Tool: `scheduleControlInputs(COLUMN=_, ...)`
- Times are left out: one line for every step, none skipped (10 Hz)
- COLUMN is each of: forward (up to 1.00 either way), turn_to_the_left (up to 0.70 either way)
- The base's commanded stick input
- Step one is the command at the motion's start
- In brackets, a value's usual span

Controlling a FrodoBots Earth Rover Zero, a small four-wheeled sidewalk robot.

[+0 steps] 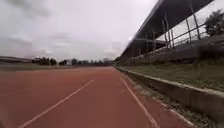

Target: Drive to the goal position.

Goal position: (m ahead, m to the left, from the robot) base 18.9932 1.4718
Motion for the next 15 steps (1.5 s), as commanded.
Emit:
scheduleControlInputs(forward=0.70, turn_to_the_left=0.00)
scheduleControlInputs(forward=0.70, turn_to_the_left=0.00)
scheduleControlInputs(forward=0.70, turn_to_the_left=0.00)
scheduleControlInputs(forward=0.70, turn_to_the_left=0.00)
scheduleControlInputs(forward=0.70, turn_to_the_left=0.00)
scheduleControlInputs(forward=0.70, turn_to_the_left=0.00)
scheduleControlInputs(forward=0.70, turn_to_the_left=0.00)
scheduleControlInputs(forward=0.70, turn_to_the_left=0.00)
scheduleControlInputs(forward=0.70, turn_to_the_left=0.00)
scheduleControlInputs(forward=0.70, turn_to_the_left=0.00)
scheduleControlInputs(forward=0.70, turn_to_the_left=0.00)
scheduleControlInputs(forward=0.70, turn_to_the_left=0.00)
scheduleControlInputs(forward=0.70, turn_to_the_left=0.00)
scheduleControlInputs(forward=0.70, turn_to_the_left=0.09)
scheduleControlInputs(forward=0.70, turn_to_the_left=0.04)
